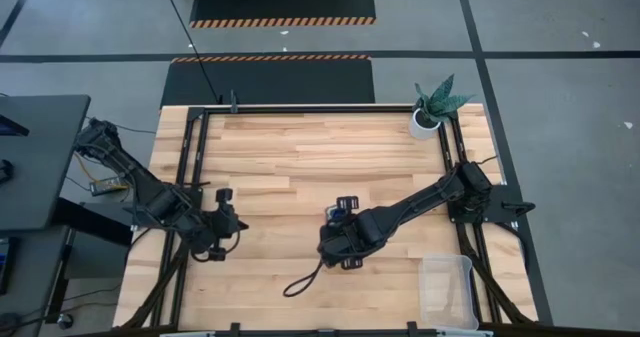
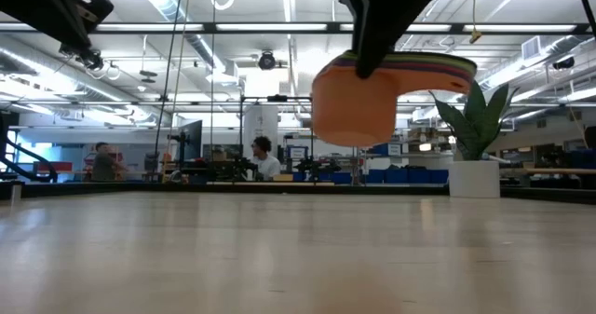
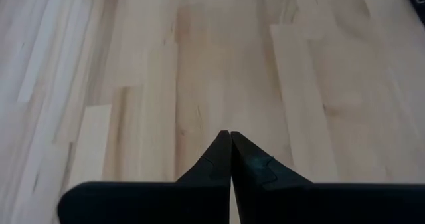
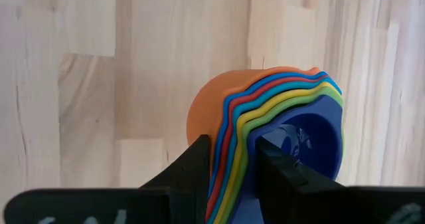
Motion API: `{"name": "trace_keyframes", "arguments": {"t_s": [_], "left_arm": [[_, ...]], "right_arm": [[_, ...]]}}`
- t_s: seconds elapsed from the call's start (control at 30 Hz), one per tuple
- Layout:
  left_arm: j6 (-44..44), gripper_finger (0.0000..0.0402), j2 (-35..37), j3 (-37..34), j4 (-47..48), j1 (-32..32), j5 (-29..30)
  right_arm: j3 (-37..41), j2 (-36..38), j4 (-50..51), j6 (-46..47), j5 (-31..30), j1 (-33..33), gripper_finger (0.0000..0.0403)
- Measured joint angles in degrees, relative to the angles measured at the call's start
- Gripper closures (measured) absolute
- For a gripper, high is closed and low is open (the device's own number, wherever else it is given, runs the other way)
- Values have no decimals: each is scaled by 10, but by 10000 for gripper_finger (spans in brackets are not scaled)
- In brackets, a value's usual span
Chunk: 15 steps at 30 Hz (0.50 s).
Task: Nest measuring cups in basket
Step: Put the nested measuring cups into the transparent bin
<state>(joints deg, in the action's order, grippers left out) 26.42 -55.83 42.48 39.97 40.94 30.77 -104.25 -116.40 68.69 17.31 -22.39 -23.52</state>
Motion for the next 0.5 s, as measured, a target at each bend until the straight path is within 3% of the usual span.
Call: {"name": "trace_keyframes", "arguments": {"t_s": [0.5], "left_arm": [[-52,395,0,0,2,-17,0]], "right_arm": [[-48,-2,112,128,1,-4,304]]}}
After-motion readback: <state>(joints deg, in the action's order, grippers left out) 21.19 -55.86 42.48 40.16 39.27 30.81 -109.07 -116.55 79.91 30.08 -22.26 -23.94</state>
